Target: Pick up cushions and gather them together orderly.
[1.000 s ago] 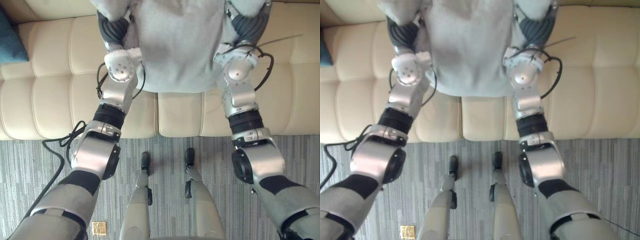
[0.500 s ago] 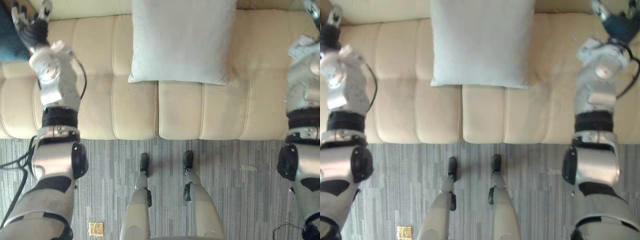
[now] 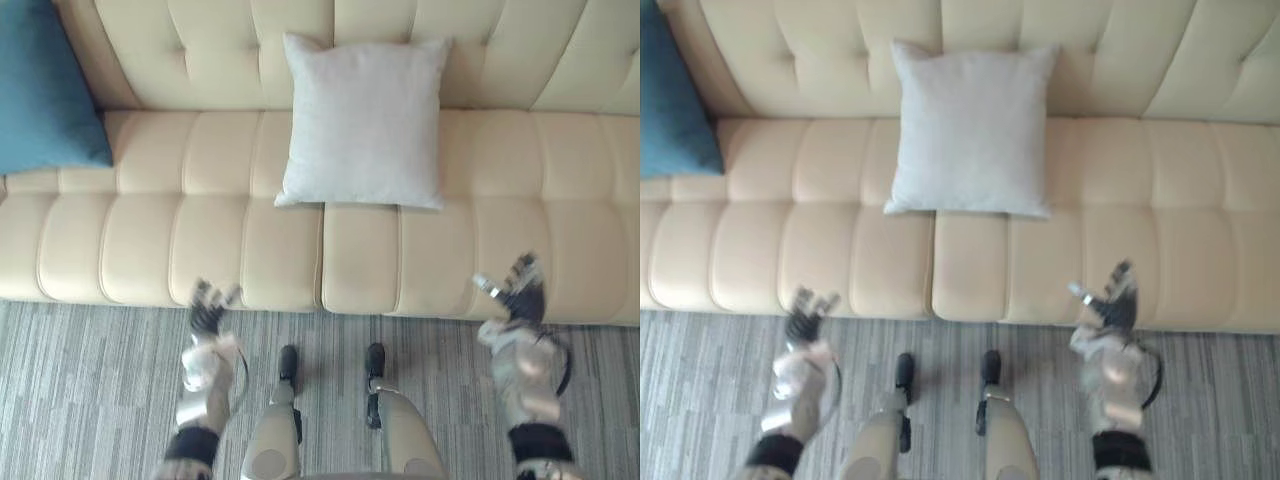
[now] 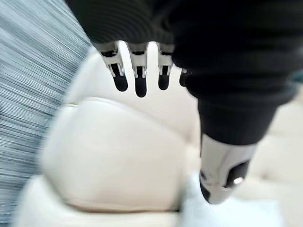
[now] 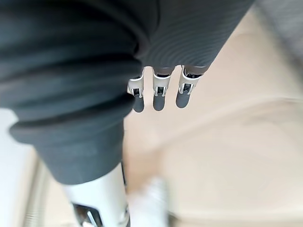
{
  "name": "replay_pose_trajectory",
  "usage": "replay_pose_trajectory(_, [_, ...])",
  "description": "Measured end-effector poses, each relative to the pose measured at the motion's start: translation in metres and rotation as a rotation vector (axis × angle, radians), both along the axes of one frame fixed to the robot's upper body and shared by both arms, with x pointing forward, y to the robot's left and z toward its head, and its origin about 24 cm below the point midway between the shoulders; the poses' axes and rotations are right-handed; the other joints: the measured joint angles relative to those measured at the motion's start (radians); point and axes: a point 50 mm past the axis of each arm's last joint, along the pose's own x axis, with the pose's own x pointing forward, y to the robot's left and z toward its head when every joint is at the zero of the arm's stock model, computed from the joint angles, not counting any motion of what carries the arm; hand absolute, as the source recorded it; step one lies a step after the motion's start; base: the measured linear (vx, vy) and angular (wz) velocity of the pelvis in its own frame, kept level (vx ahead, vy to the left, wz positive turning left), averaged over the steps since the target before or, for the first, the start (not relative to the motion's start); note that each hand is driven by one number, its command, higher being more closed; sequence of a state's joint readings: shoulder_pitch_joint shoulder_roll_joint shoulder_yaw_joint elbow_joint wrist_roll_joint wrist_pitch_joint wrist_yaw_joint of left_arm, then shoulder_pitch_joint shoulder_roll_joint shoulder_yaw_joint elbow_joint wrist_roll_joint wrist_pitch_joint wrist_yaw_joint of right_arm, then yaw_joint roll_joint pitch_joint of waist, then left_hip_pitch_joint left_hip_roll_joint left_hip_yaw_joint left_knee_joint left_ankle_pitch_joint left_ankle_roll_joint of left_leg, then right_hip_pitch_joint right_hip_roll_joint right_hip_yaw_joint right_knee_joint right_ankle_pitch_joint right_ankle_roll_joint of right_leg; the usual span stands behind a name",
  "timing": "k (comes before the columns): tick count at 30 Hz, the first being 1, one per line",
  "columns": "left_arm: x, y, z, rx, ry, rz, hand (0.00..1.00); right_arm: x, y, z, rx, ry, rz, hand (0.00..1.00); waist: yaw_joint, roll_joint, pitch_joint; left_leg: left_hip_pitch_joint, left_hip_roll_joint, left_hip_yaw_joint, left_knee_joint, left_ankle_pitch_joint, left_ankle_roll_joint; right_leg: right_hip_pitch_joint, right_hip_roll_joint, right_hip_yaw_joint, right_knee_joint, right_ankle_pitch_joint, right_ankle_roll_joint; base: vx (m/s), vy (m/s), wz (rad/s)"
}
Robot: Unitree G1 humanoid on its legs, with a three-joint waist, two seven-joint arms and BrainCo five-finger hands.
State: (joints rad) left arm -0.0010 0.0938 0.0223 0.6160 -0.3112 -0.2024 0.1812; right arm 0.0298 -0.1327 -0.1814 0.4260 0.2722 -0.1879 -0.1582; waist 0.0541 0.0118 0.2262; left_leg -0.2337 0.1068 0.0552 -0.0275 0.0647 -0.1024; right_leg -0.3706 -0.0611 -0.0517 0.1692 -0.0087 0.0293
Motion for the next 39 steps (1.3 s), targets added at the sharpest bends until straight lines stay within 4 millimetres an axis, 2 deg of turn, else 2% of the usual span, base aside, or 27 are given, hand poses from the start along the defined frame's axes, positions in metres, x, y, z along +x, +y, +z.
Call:
replay_pose_trajectory(1, [-0.007,-0.002,-0.008,0.004,0.041,-0.016,0.00,-0.008,0.004,-0.012,0.027,0.044,-0.004,0.00,0.000,-0.001,-0.003,0.017,0.000,0.003,0.006,-0.007,0.000,0.020,0.000,0.002,-0.003,0.000,0.002,0.00,0.012,-0.18])
replay_pose_trajectory(2, [-0.025,-0.008,-0.027,0.010,0.152,-0.055,0.00,-0.027,0.015,-0.037,0.088,0.149,0.000,0.00,0.001,-0.006,-0.032,0.056,0.002,0.019,0.012,-0.021,0.001,0.060,0.002,0.009,-0.020,0.001,0.008,0.02,0.015,-0.17])
replay_pose_trajectory(3, [-0.030,-0.009,-0.032,0.006,0.180,-0.058,0.00,-0.032,0.017,-0.042,0.100,0.173,0.001,0.00,0.001,-0.007,-0.043,0.064,0.002,0.021,0.012,-0.025,0.001,0.070,0.003,0.012,-0.027,0.001,0.009,0.02,0.021,-0.16])
replay_pose_trajectory(5, [-0.051,-0.015,-0.050,-0.013,0.287,-0.068,0.00,-0.053,0.024,-0.062,0.117,0.281,0.010,0.00,-0.002,-0.014,-0.095,0.090,0.003,0.030,0.013,-0.038,0.000,0.100,0.005,0.022,-0.052,0.006,0.016,0.06,0.027,-0.15])
replay_pose_trajectory(9, [-0.080,-0.016,-0.069,-0.052,0.428,-0.032,0.00,-0.074,0.034,-0.084,0.148,0.417,0.025,0.00,0.001,-0.033,-0.149,0.163,0.007,0.077,0.015,-0.065,-0.007,0.170,0.012,0.066,-0.097,0.020,0.023,0.08,0.032,-0.34])
replay_pose_trajectory(13, [-0.086,-0.014,-0.072,-0.058,0.459,-0.013,0.00,-0.082,0.042,-0.093,0.177,0.470,0.022,0.00,0.005,-0.036,-0.168,0.210,0.007,0.132,0.038,-0.093,-0.007,0.211,0.014,0.114,-0.113,0.034,0.028,0.05,0.041,-0.40])
replay_pose_trajectory(15, [-0.086,-0.015,-0.073,-0.046,0.468,-0.031,0.00,-0.080,0.045,-0.094,0.165,0.491,0.047,0.00,0.006,-0.035,-0.168,0.217,0.013,0.157,0.088,-0.128,-0.004,0.223,0.014,0.135,-0.105,0.039,0.031,0.03,0.046,-0.34])
replay_pose_trajectory(17, [-0.085,-0.016,-0.073,-0.033,0.478,-0.057,0.00,-0.085,0.047,-0.099,0.166,0.532,0.055,0.00,0.004,-0.037,-0.168,0.208,0.022,0.168,0.142,-0.157,0.004,0.229,0.012,0.130,-0.094,0.040,0.046,0.00,0.041,-0.16])
replay_pose_trajectory(18, [-0.082,-0.018,-0.073,-0.026,0.475,-0.075,0.00,-0.086,0.049,-0.102,0.166,0.552,0.064,0.00,0.006,-0.034,-0.169,0.197,0.040,0.179,0.165,-0.164,0.010,0.229,0.013,0.115,-0.096,0.051,0.083,-0.06,0.020,-0.14])
replay_pose_trajectory(19, [-0.079,-0.020,-0.072,-0.020,0.471,-0.088,0.00,-0.083,0.052,-0.102,0.166,0.557,0.079,0.00,0.011,-0.025,-0.161,0.189,0.057,0.183,0.170,-0.163,0.010,0.202,0.011,0.058,0.014,0.000,0.064,-0.08,0.001,-0.06])
replay_pose_trajectory(20, [-0.079,-0.019,-0.072,-0.015,0.470,-0.087,0.00,-0.083,0.055,-0.103,0.164,0.566,0.090,0.00,0.007,-0.023,-0.161,0.187,0.062,0.179,0.181,-0.162,0.010,0.163,-0.010,0.010,0.198,-0.079,0.034,-0.05,-0.037,0.16])
replay_pose_trajectory(21, [-0.078,-0.018,-0.071,-0.009,0.467,-0.089,0.00,-0.086,0.056,-0.105,0.161,0.586,0.098,0.00,0.007,-0.032,-0.167,0.186,0.064,0.165,0.197,-0.162,0.009,0.154,-0.050,-0.019,0.406,-0.142,0.071,0.00,-0.102,0.37])
replay_pose_trajectory(22, [-0.078,-0.017,-0.071,-0.006,0.467,-0.085,0.00,-0.090,0.057,-0.108,0.168,0.604,0.098,0.00,0.007,-0.042,-0.175,0.182,0.062,0.151,0.220,-0.162,0.009,0.168,-0.082,-0.023,0.490,-0.158,0.091,0.02,-0.149,0.42])
replay_pose_trajectory(23, [-0.076,-0.014,-0.070,-0.002,0.463,-0.080,0.00,-0.091,0.059,-0.109,0.176,0.615,0.098,0.00,0.008,-0.066,-0.186,0.164,0.059,0.140,0.247,-0.162,0.009,0.180,-0.094,-0.013,0.485,-0.166,0.111,-0.03,-0.191,0.24])
replay_pose_trajectory(24, [-0.078,-0.012,-0.071,-0.006,0.471,-0.069,0.00,-0.090,0.062,-0.110,0.183,0.620,0.103,0.00,0.024,-0.064,-0.190,0.151,0.066,0.144,0.270,-0.151,0.012,0.192,-0.071,-0.029,0.454,-0.165,0.107,-0.07,-0.135,0.08])
replay_pose_trajectory(26, [-0.080,-0.023,-0.073,-0.036,0.481,-0.079,0.00,-0.086,0.055,-0.108,0.167,0.611,0.093,0.00,0.043,-0.035,-0.197,0.124,0.087,0.143,0.268,-0.106,0.033,0.247,-0.033,-0.027,0.315,-0.164,0.091,-0.14,-0.134,-0.02])
replay_pose_trajectory(27, [-0.076,-0.031,-0.072,-0.048,0.469,-0.094,0.00,-0.084,0.052,-0.107,0.157,0.604,0.090,0.00,0.054,-0.016,-0.192,0.100,0.097,0.141,0.261,-0.086,0.016,0.266,-0.019,-0.031,0.249,-0.165,0.074,-0.18,-0.165,0.00])
replay_pose_trajectory(29, [-0.069,-0.041,-0.070,-0.058,0.454,-0.126,0.00,-0.074,0.049,-0.103,0.139,0.583,0.090,0.00,0.055,0.013,-0.171,0.056,0.110,0.124,0.245,-0.070,-0.010,0.265,-0.001,-0.059,0.169,-0.167,0.040,-0.20,-0.119,0.14])
replay_pose_trajectory(31, [-0.065,-0.043,-0.069,-0.063,0.446,-0.132,0.00,-0.069,0.050,-0.102,0.136,0.576,0.097,0.00,0.053,0.015,-0.143,0.041,0.116,0.122,0.216,-0.042,-0.041,0.266,0.004,-0.080,0.121,-0.180,0.009,-0.34,-0.080,0.16])
replay_pose_trajectory(32, [-0.065,-0.043,-0.069,-0.058,0.446,-0.134,0.00,-0.070,0.053,-0.103,0.146,0.585,0.101,0.00,0.053,0.013,-0.134,0.048,0.119,0.119,0.181,-0.004,-0.037,0.266,0.004,-0.096,0.107,-0.170,-0.010,-0.40,-0.053,0.17])
replay_pose_trajectory(33, [-0.065,-0.042,-0.069,-0.057,0.447,-0.132,0.00,-0.075,0.055,-0.105,0.153,0.600,0.097,0.00,0.052,-0.002,-0.125,0.057,0.119,0.114,0.170,0.003,-0.032,0.262,-0.004,-0.109,0.105,-0.164,-0.019,-0.33,-0.019,0.18])
replay_pose_trajectory(34, [-0.063,-0.041,-0.068,-0.054,0.440,-0.131,0.00,-0.078,0.056,-0.107,0.160,0.616,0.097,0.00,0.051,-0.006,-0.122,0.058,0.118,0.110,0.198,-0.007,-0.028,0.264,-0.011,-0.111,0.106,-0.161,-0.024,-0.28,0.031,0.12])
replay_pose_trajectory(36, [-0.061,-0.039,-0.067,-0.058,0.434,-0.120,0.00,-0.084,0.053,-0.110,0.159,0.644,0.086,0.00,0.046,-0.022,-0.118,0.059,0.081,0.095,0.349,-0.117,-0.004,0.265,-0.049,-0.116,0.096,-0.150,-0.030,-0.22,0.109,-0.05])
replay_pose_trajectory(37, [-0.062,-0.038,-0.067,-0.059,0.435,-0.117,0.00,-0.086,0.052,-0.111,0.159,0.648,0.082,0.00,0.044,-0.023,-0.119,0.059,0.074,0.092,0.400,-0.156,0.001,0.265,-0.056,-0.119,0.083,-0.147,-0.027,-0.21,0.190,-0.23])
replay_pose_trajectory(39, [-0.064,-0.036,-0.068,-0.067,0.440,-0.099,0.00,-0.092,0.053,-0.113,0.168,0.662,0.077,0.00,0.040,-0.021,-0.123,0.086,0.051,0.047,0.517,-0.294,-0.001,0.250,-0.055,-0.102,0.033,-0.132,-0.015,-0.19,0.271,-0.55])
